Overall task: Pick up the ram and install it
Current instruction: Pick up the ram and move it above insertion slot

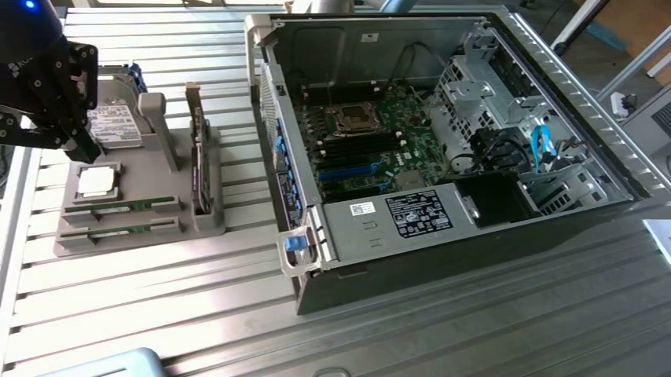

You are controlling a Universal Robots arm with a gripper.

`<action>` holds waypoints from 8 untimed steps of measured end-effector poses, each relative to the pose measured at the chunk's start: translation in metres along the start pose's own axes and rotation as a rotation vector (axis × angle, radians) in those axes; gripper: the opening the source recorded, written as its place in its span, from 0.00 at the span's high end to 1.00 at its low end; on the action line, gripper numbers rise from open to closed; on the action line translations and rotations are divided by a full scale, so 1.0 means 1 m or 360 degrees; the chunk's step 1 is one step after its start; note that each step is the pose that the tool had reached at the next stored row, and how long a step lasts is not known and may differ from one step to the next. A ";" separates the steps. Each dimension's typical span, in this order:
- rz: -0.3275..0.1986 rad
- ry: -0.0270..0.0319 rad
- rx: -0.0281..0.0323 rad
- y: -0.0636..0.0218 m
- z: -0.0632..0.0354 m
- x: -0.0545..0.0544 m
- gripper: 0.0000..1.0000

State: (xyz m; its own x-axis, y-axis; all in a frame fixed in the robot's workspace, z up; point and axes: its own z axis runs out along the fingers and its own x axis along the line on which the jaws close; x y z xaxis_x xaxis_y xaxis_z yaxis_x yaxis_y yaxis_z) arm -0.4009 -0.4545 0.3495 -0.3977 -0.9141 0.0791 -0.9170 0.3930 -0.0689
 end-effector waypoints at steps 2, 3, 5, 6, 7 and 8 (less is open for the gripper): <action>-0.0097 -0.00052 0.00084 0.0000 0.0007 0.000 0.89; -0.0150 -0.00079 0.00130 0.0001 0.0010 0.000 0.89; -0.0221 -0.00112 0.00193 0.0001 0.0015 0.000 0.89; -0.0295 -0.00144 0.00259 0.0001 0.0020 0.000 0.89; -0.0326 -0.00157 0.00288 0.0002 0.0022 0.000 0.89; -0.0354 -0.00168 0.00313 0.0002 0.0023 0.000 0.89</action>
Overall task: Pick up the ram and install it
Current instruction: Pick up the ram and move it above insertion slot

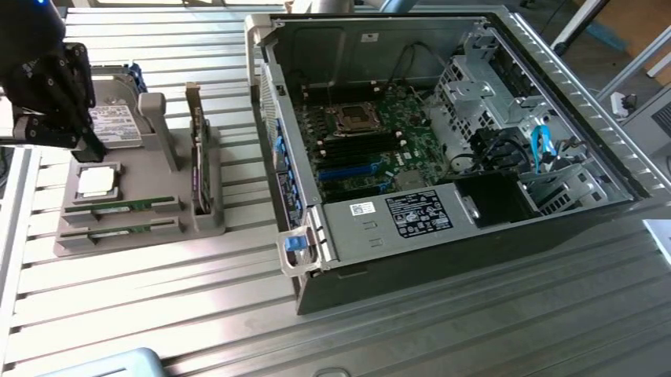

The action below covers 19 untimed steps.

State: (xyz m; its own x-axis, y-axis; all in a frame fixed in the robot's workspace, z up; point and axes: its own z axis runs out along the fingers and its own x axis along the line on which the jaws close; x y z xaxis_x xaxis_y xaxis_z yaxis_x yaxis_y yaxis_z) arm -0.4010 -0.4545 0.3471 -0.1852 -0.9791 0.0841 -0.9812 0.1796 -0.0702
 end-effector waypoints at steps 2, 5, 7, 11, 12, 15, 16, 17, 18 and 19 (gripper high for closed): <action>-0.0056 -0.00014 0.00054 0.0000 0.0004 0.000 0.89; -0.0130 -0.00012 0.00124 0.0001 0.0009 0.000 0.89; -0.0128 -0.00009 0.00121 0.0001 0.0010 0.000 0.89; -0.0131 -0.00013 0.00120 0.0004 0.0055 0.000 0.89; -0.0133 -0.00015 0.00121 0.0007 0.0093 -0.001 0.89; -0.0135 -0.00015 0.00122 0.0016 0.0208 -0.003 0.89; -0.0135 -0.00015 0.00121 0.0019 0.0236 -0.003 0.89; -0.0135 -0.00015 0.00122 0.0021 0.0260 -0.004 0.89; -0.0135 -0.00015 0.00121 0.0023 0.0282 -0.004 0.89; -0.0134 -0.00015 0.00122 0.0025 0.0303 -0.004 0.89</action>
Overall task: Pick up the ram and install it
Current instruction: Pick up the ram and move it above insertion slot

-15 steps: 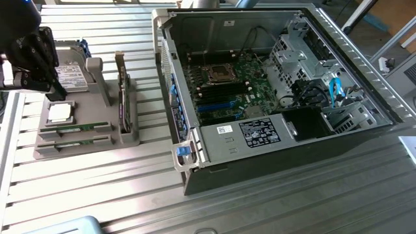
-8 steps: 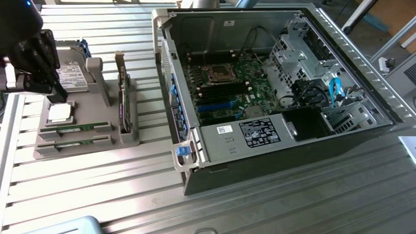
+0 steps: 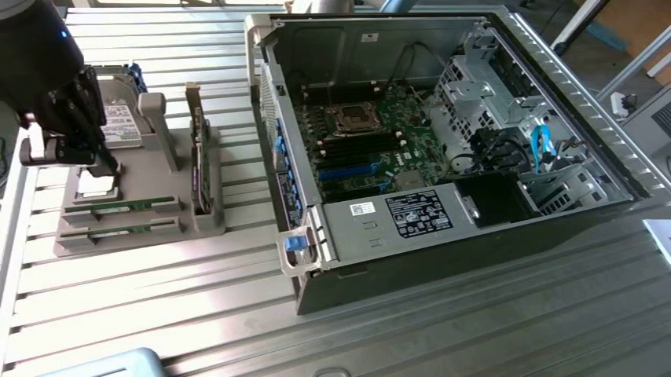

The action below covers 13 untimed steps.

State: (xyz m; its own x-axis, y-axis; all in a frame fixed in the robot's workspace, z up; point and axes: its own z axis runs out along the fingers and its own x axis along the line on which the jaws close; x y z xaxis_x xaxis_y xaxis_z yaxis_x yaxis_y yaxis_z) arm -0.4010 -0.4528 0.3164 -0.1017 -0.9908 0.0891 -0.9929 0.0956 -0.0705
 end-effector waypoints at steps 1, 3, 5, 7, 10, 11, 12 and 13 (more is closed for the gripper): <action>0.0000 0.00000 -0.00001 0.0002 0.0023 0.000 0.89; 0.0000 -0.00001 -0.00001 0.0005 0.0068 -0.001 0.89; -0.0001 -0.00001 0.00001 0.0008 0.0105 -0.001 0.89; -0.0001 -0.00001 0.00001 0.0011 0.0151 -0.001 0.89; 0.0000 -0.00165 -0.00018 0.0019 0.0258 -0.002 0.89; 0.0000 -0.00184 -0.00017 0.0022 0.0312 -0.003 0.89; 0.0000 -0.00186 -0.00017 0.0024 0.0336 -0.003 0.89; 0.0000 -0.00186 -0.00018 0.0026 0.0359 -0.003 0.89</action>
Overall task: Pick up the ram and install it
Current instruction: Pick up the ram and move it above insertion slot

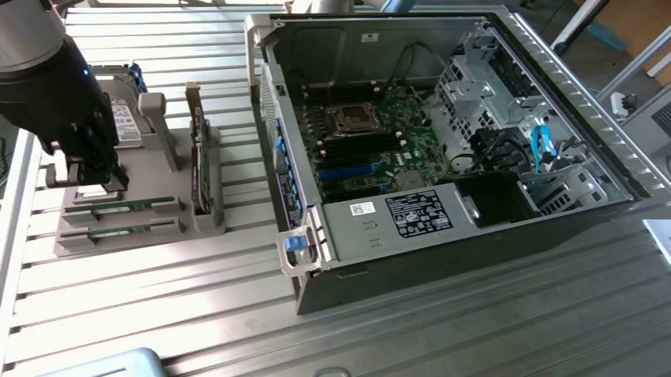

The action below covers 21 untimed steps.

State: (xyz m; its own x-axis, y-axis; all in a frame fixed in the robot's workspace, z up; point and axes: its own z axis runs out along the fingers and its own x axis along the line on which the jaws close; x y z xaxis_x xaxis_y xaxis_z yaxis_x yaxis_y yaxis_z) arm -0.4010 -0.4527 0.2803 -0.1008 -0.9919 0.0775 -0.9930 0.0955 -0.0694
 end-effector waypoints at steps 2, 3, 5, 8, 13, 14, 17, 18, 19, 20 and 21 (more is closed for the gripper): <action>0.0000 -0.00001 0.00000 0.0003 0.0040 0.000 0.89; 0.0000 -0.00001 0.00000 0.0004 0.0067 -0.001 0.89; 0.0000 -0.00001 0.00000 0.0008 0.0110 -0.001 0.89; 0.0000 -0.00002 -0.00004 0.0013 0.0181 -0.001 0.89; 0.0007 -0.01135 -0.00116 0.0016 0.0247 -0.001 0.89; 0.0009 -0.01393 -0.00145 0.0016 0.0253 0.000 0.89; 0.0009 -0.01429 -0.00148 0.0016 0.0260 0.000 0.89; 0.0009 -0.01430 -0.00153 0.0014 0.0262 -0.001 0.89; 0.0008 -0.01414 -0.00296 0.0005 0.0263 -0.001 0.89; 0.0006 -0.01359 -0.00821 -0.0006 0.0268 -0.001 0.89; 0.0005 -0.01324 -0.01207 -0.0015 0.0273 -0.001 0.89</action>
State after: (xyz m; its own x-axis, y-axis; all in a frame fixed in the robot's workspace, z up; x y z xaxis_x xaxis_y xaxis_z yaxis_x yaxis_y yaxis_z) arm -0.3977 -0.4543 0.2532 -0.1014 -0.9948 -0.0056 -0.9948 0.1014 0.0062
